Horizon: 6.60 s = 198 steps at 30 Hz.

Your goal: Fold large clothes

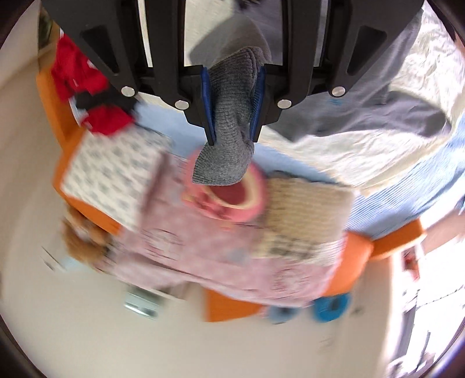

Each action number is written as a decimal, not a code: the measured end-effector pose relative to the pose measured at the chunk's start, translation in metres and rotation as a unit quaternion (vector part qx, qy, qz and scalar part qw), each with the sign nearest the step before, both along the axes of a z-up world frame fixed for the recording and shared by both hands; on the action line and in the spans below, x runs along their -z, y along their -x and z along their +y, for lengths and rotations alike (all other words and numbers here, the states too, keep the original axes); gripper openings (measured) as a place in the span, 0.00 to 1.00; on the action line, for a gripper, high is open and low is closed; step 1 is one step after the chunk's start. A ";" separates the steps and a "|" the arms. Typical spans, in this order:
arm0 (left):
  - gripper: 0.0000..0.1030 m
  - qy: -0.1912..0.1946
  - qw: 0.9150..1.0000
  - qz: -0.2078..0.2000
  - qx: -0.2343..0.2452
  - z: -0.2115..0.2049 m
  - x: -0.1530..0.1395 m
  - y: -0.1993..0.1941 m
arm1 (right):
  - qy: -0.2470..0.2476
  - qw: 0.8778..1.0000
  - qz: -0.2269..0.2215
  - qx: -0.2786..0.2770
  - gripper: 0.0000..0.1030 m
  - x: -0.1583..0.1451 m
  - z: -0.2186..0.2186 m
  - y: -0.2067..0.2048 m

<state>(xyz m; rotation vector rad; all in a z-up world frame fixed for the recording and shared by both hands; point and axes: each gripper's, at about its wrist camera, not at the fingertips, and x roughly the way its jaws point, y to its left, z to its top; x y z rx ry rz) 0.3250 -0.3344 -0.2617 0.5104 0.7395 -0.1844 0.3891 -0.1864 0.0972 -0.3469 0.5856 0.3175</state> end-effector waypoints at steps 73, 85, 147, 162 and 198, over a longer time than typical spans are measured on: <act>0.93 0.305 0.916 0.107 -0.237 0.403 -0.021 -0.082 | -0.021 0.963 0.219 0.157 0.53 0.301 -0.064 -0.093; 0.27 0.277 0.926 0.112 -0.231 0.407 -0.028 -0.085 | -0.031 0.964 0.211 0.160 0.07 0.321 -0.062 -0.095; 0.77 0.224 0.941 0.100 -0.233 0.405 -0.031 -0.114 | -0.087 0.975 0.155 0.133 0.19 0.351 -0.073 0.000; 0.95 0.367 0.838 0.071 -0.398 0.636 -0.054 0.099 | -0.074 0.991 0.110 0.000 0.58 0.267 0.109 0.046; 0.28 0.479 0.731 0.045 -0.484 0.787 0.011 0.134 | -0.132 0.968 0.210 -0.028 0.16 0.341 0.250 0.036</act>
